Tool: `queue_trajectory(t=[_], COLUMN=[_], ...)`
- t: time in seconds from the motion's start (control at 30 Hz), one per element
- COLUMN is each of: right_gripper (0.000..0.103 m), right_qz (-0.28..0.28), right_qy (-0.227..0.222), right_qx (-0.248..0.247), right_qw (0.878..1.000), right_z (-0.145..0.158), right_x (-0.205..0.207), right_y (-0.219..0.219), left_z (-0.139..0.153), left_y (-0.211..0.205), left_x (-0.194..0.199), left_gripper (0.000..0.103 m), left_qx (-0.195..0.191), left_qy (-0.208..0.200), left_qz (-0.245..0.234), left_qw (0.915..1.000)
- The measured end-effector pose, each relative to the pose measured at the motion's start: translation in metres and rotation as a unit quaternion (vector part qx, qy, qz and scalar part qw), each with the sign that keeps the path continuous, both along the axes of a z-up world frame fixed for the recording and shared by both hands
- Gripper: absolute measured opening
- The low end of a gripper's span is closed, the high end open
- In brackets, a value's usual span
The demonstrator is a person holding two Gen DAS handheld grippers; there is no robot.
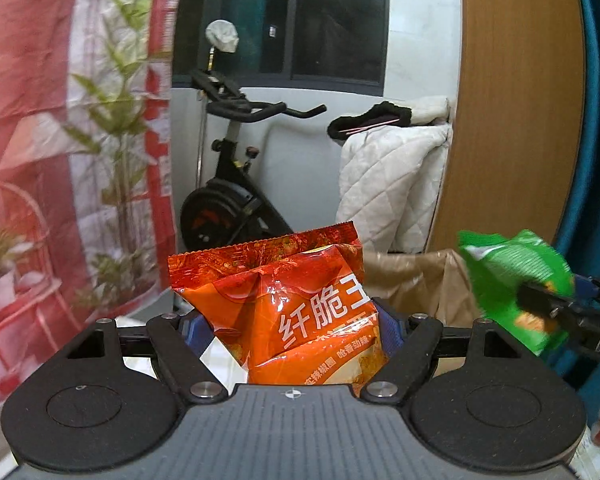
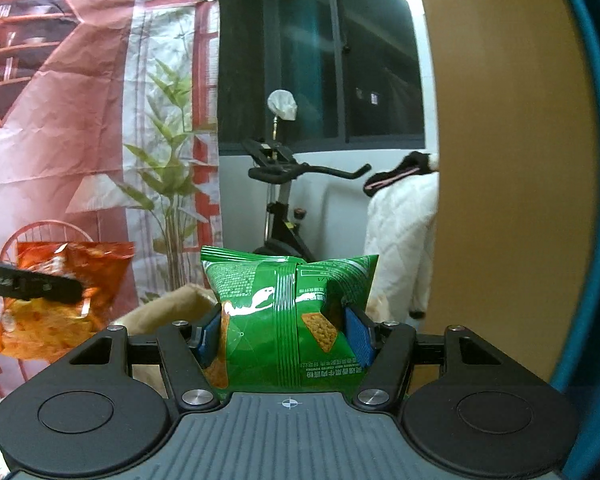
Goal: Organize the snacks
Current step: 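Drop the orange bag into the box with the left tool while the right tool drops the green bag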
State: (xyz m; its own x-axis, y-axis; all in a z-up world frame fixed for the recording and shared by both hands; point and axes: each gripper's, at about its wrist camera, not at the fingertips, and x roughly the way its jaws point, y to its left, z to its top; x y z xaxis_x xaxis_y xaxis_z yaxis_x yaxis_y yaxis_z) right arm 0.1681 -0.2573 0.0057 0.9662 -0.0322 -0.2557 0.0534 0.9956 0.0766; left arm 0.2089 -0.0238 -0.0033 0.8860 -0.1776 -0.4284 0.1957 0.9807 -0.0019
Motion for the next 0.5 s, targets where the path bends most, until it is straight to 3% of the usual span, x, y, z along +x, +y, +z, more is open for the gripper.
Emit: queue_trajectory(t=[0.23,0.43,0.5], right_gripper=[0.058,0.059,0.064], right_qz=[0.005,0.002,-0.011], right_qy=[0.025,0.059,0.075], right_qx=[0.009,0.033,0.037], right_qw=[1.000,0.998,0.996], right_z=[-0.013,-0.033,-0.041], right_x=[0.065,0.095,0.099], right_y=[-0.011,-0.021,-0.021], left_z=[-0.012,-0.031,-0.038], left_y=[-0.022,-0.029,-0.028], left_x=[0.071,0.102,0.107], left_gripper=[0.080,0.082,0.086], left_qx=[-0.001,-0.002,-0.005], left_qy=[0.032,0.065,0.076], left_qz=[-0.013,-0.028,-0.035], left_qw=[0.9994,0.9975,0.9965])
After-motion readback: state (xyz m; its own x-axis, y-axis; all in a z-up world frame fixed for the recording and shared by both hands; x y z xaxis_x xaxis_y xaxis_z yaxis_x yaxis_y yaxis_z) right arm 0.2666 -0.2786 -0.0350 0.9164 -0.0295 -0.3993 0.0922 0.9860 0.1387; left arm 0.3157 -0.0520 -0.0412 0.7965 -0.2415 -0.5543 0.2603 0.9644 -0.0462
